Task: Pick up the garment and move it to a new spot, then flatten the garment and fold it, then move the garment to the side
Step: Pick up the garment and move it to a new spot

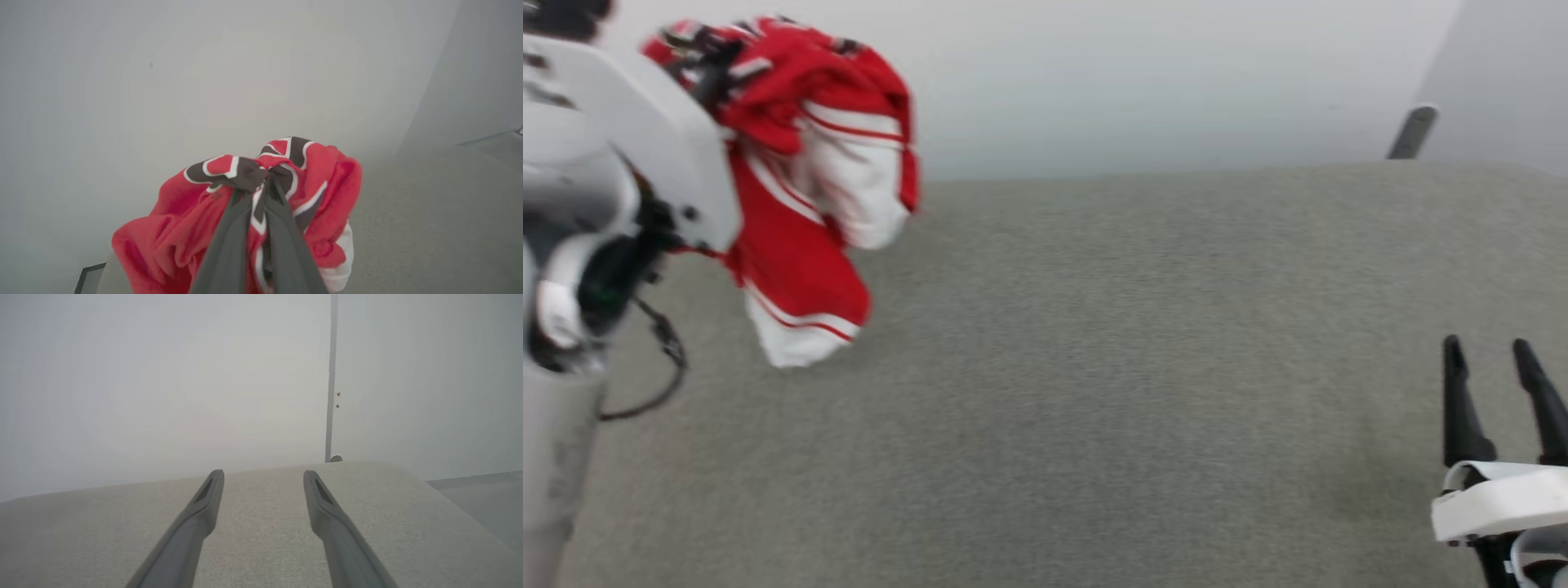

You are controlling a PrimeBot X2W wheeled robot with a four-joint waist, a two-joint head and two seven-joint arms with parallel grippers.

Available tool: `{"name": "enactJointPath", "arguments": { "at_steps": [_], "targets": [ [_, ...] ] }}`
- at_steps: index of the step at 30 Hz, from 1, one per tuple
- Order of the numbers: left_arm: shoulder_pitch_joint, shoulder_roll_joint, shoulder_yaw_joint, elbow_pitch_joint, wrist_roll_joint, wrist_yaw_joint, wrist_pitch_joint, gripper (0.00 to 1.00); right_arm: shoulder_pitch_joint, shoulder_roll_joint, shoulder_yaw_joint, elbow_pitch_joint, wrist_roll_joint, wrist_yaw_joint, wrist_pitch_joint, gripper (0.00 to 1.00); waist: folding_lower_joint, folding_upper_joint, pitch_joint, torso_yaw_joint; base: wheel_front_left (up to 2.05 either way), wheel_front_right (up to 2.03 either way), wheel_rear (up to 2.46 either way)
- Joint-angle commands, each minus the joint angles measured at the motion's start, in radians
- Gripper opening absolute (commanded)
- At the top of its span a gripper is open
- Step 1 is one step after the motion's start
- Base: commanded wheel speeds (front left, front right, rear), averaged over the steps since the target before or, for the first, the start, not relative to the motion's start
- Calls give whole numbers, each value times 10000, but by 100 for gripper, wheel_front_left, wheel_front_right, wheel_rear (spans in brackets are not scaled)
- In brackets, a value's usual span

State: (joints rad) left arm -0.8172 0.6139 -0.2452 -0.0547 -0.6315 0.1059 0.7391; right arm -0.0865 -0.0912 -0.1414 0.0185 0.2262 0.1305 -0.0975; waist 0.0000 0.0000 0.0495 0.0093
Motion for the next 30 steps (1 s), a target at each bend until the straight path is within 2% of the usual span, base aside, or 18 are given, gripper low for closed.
{"name": "enactJointPath", "arguments": {
  "at_steps": [1, 10, 15, 21, 30],
  "targets": [
    [188, -137, -112, -188, -70, 84, 69, 0, 130, 13, -177, -64, -131, 4, -68, 100, 0, 0, 58, -569, 0, 0, 0],
    [638, -929, -1073, -769, 9, 373, 477, 0, 170, 188, -669, -44, -170, 4, -133, 100, 0, 0, 551, -1374, 0, 0, 0],
    [1084, -1239, -1575, -538, 35, 337, 443, 0, 2, 275, -592, 155, -86, 4, -355, 100, 0, 0, 868, -1666, 0, 0, 0],
    [1698, -1566, -2161, 112, -68, 158, 371, 0, -224, 345, -408, 420, -14, 4, -625, 100, 0, 0, 1190, -1857, 0, 0, 0],
    [2260, -1960, -2779, 1739, -236, -387, 26, 0, -527, 391, -104, 915, 102, 4, -997, 100, 0, 0, 1446, -1964, 0, 0, 0]
  ]
}}
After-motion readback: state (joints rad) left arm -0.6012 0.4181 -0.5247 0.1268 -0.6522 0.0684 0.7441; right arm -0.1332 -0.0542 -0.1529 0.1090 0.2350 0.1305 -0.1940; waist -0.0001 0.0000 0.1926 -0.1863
